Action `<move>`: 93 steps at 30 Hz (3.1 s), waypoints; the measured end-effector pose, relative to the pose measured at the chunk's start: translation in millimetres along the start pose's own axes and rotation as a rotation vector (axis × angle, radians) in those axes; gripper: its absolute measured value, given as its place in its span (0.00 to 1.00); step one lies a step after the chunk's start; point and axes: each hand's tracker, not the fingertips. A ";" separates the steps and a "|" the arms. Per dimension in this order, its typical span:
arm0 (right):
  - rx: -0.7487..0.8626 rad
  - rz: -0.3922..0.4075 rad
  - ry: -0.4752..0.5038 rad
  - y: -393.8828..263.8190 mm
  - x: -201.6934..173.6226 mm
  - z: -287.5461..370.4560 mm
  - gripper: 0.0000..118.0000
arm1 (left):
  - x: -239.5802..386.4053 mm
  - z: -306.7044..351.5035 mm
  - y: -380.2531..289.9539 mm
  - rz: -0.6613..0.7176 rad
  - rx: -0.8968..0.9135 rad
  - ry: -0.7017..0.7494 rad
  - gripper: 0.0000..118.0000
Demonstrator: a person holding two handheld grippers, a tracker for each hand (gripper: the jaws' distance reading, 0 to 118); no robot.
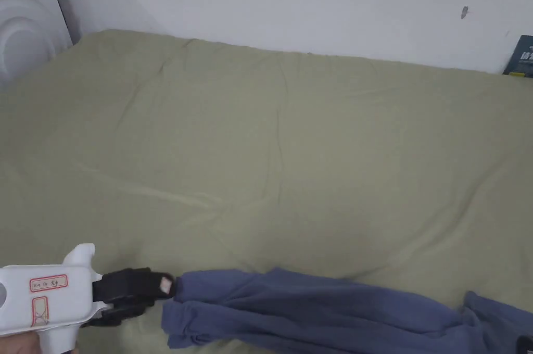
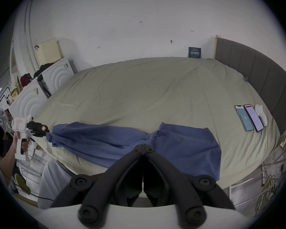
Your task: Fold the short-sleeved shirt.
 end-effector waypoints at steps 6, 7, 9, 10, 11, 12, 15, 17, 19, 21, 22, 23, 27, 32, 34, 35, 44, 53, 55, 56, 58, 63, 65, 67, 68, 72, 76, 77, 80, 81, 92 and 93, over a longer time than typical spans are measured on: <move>-0.022 -0.006 0.003 1.6 -5.6 -2.1 0.01 | -4.5 -37.1 6.6 0.046 -0.085 -0.144 1.00; -0.026 -0.007 0.007 1.9 -7.1 -1.8 0.01 | -5.1 -46.2 8.3 0.053 -0.102 -0.144 1.00; -0.029 -0.012 0.009 1.2 -8.9 -2.3 0.01 | -5.2 -59.8 11.7 0.056 -0.118 -0.203 1.00; -0.033 -0.016 0.010 1.5 -6.9 -2.4 0.01 | -3.4 -66.6 13.1 0.082 -0.127 -0.242 1.00; -0.033 -0.016 0.006 0.9 -6.6 -2.2 0.01 | -1.8 -74.3 14.1 0.084 -0.149 -0.279 1.00; -0.034 -0.017 0.005 0.3 -6.8 -2.0 0.01 | 0.2 -81.0 13.9 0.086 -0.168 -0.286 1.00; -0.037 -0.027 0.002 -1.8 -9.0 0.3 0.01 | 11.5 -96.6 10.4 0.014 -0.222 -0.279 1.00; -0.041 -0.032 0.000 -4.3 -8.9 1.1 0.01 | 20.5 -97.2 8.3 -0.016 -0.214 -0.257 1.00; -0.041 -0.043 0.001 -5.7 -6.6 3.0 0.01 | 21.1 -95.1 8.8 -0.032 -0.220 -0.259 0.94; -0.040 -0.056 0.010 -7.1 -5.4 4.3 0.01 | 15.5 -91.0 12.8 -0.047 -0.200 -0.165 0.04; -0.035 -0.058 0.013 -7.1 -3.4 5.5 0.01 | 13.9 -93.9 10.4 -0.067 -0.170 -0.110 0.06; -0.032 -0.058 0.013 -6.6 -3.1 6.1 0.01 | 8.8 -97.5 9.8 -0.063 -0.235 -0.105 0.06; -0.004 -0.071 0.019 -4.5 5.7 14.8 0.01 | 17.0 -87.5 13.1 -0.062 -0.183 -0.126 0.06; 0.018 -0.058 0.012 1.0 9.5 23.6 0.01 | 29.9 -62.6 28.7 -0.084 -0.151 -0.086 0.06; 0.025 -0.057 0.017 2.4 12.8 25.2 0.01 | 30.3 -46.6 36.8 -0.085 -0.132 -0.086 0.06; 0.029 -0.056 0.012 3.3 13.6 25.8 0.01 | 26.0 -37.9 41.9 -0.055 -0.087 -0.100 0.06; 0.062 -0.045 0.014 8.0 16.2 30.9 0.01 | 56.8 5.5 48.2 -0.134 -0.069 0.160 0.06; 0.078 -0.048 0.020 -1.9 15.9 39.1 0.01 | 192.3 -39.3 0.1 -0.355 -0.082 0.289 0.06; 0.085 -0.054 0.037 -5.5 22.2 40.7 0.01 | 209.4 -62.0 -13.7 -0.386 -0.102 0.289 0.06; 0.089 -0.059 0.043 -6.4 23.2 43.3 0.01 | 219.1 -75.6 -21.4 -0.432 -0.113 0.319 0.06; 0.093 -0.064 0.050 -8.8 26.6 47.1 0.01 | 225.8 -106.1 -30.7 -0.468 -0.143 0.370 0.06; 0.093 -0.078 0.041 -15.5 37.4 52.7 0.01 | 243.2 -181.3 -69.2 -0.584 -0.223 0.435 0.07; 0.091 -0.089 0.036 -18.6 42.0 53.7 0.01 | 244.1 -203.5 -79.5 -0.568 -0.225 0.414 0.53; 0.086 -0.099 0.030 -21.4 46.1 54.7 0.01 | 242.3 -222.8 -85.6 -0.582 -0.250 0.413 0.96; 0.084 -0.108 0.027 -22.6 48.1 56.1 0.01 | 241.7 -224.5 -90.1 -0.621 -0.217 0.381 0.92; 0.084 -0.132 0.033 -24.8 55.1 56.9 0.01 | 249.1 -218.9 -94.0 -0.554 -0.188 0.301 0.93; 0.089 -0.149 0.045 -23.6 52.8 53.9 0.01 | 258.6 -131.2 -58.8 -0.498 -0.087 0.207 0.90; 0.089 -0.150 0.047 -23.0 51.6 53.4 0.01 | 244.7 -123.7 -56.8 -0.488 -0.080 0.183 0.83; 0.086 -0.149 0.065 -19.9 46.8 50.1 0.01 | 215.7 -94.1 -39.7 -0.476 0.018 0.199 0.00; 0.084 -0.144 0.066 -18.8 44.7 48.9 0.01 | 201.4 -95.7 -39.0 -0.420 -0.054 0.184 0.00; 0.046 -0.129 0.076 -17.9 33.3 41.9 0.01 | 184.3 -231.8 -70.7 -0.228 -0.339 0.003 0.00; 0.040 -0.129 0.069 -18.3 33.8 40.5 0.01 | 189.2 -245.3 -81.5 -0.179 -0.360 -0.060 0.00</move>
